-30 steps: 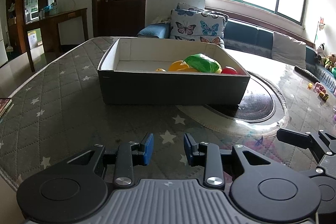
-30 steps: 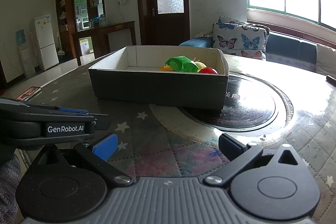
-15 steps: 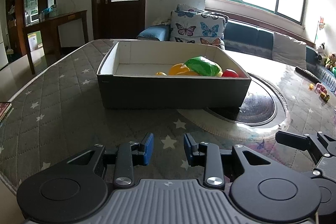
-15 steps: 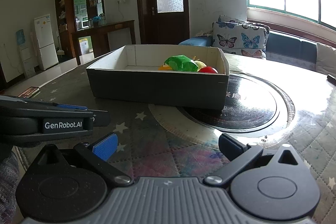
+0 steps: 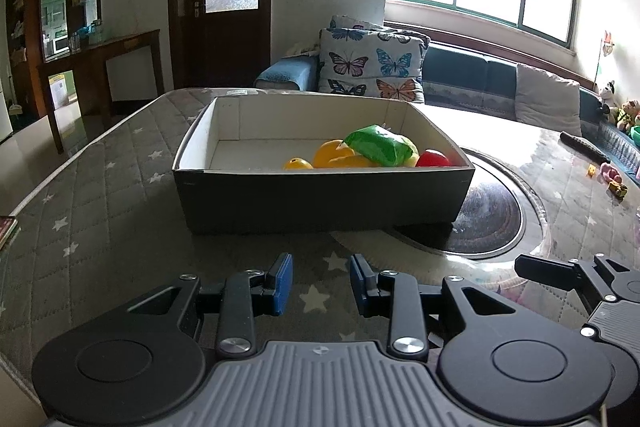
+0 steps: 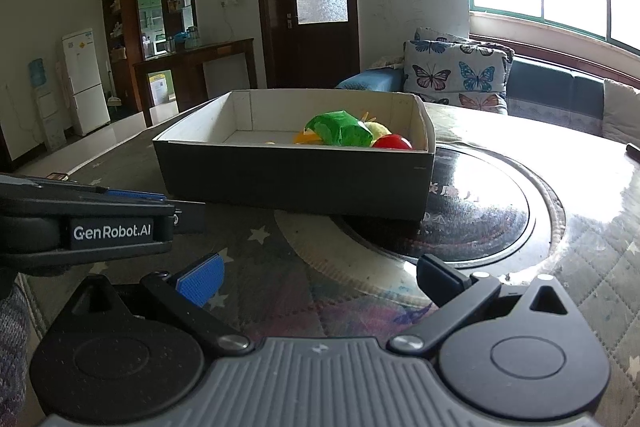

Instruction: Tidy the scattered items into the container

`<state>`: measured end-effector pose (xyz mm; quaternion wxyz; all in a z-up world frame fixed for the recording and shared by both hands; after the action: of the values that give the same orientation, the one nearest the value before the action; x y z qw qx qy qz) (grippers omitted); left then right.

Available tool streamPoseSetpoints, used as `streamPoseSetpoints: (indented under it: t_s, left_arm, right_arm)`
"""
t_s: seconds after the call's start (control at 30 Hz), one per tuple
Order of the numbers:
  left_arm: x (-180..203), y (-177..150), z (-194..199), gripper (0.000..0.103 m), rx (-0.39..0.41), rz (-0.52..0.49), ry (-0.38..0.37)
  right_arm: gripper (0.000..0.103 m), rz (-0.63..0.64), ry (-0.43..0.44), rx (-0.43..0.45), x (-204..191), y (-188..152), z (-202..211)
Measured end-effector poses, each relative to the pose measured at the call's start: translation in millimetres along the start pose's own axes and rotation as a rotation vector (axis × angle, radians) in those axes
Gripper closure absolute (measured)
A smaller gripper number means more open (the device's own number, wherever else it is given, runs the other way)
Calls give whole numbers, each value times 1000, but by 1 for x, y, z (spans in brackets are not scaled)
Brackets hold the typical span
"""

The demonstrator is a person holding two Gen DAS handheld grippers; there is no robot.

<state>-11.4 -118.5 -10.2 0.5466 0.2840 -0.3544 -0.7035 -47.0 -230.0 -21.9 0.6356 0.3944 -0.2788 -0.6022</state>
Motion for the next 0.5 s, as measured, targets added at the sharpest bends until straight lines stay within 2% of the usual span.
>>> streamPoseSetpoints:
  t_s: [0.5]
  left_arm:
    - [1, 27, -22, 69, -4, -22, -1]
  right_arm:
    - [0, -20, -3, -6, 12, 26, -23]
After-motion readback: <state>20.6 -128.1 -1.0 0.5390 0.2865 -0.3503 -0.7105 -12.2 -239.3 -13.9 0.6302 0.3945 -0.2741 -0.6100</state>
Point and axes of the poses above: each gripper's, at about its wrist camera, not at the fingertips, and z roughly against the way its jaws point, x to its right, y to its top, the point moved 6 cm from there along -z, roughly the way its jaws point, and after that the axes turned 5 degrees about y, right-handed, at the moved point
